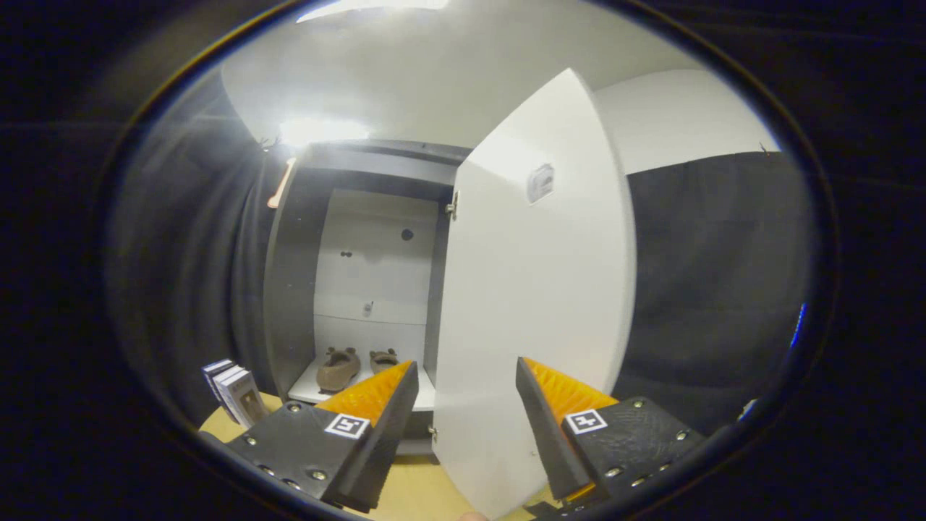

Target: Open the shoe cabinet door, grab the shoes and put them into the shoe cabinet, then close the shoe cabinet door.

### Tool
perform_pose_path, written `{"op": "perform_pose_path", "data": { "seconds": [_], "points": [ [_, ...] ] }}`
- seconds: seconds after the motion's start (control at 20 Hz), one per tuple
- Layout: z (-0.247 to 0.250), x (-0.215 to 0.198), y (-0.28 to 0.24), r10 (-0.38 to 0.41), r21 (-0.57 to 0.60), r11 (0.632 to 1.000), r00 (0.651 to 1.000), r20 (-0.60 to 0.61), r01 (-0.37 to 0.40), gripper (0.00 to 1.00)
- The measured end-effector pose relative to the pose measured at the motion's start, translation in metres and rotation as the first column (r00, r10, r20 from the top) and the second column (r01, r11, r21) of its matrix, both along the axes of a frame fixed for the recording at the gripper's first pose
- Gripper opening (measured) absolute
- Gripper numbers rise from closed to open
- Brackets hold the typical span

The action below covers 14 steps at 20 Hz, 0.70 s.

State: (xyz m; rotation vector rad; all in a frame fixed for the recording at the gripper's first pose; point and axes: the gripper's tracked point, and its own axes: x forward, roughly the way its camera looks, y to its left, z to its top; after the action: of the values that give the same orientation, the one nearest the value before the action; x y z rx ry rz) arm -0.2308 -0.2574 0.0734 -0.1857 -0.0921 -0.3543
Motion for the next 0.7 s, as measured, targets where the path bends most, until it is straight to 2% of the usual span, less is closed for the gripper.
{"op": "perform_pose_path", "data": {
  "seconds": [0.15,0.4,0.7],
  "points": [
    [0.009,-0.026,-0.022,0.039,-0.010,0.999,0.999,0.018,-0.039,0.83],
    [0.010,-0.056,-0.067,0.059,-0.013,0.998,0.998,0.010,-0.059,0.83],
    [-0.006,-0.049,-0.119,0.036,0.030,0.999,0.999,-0.024,-0.035,0.83]
  ]
}}
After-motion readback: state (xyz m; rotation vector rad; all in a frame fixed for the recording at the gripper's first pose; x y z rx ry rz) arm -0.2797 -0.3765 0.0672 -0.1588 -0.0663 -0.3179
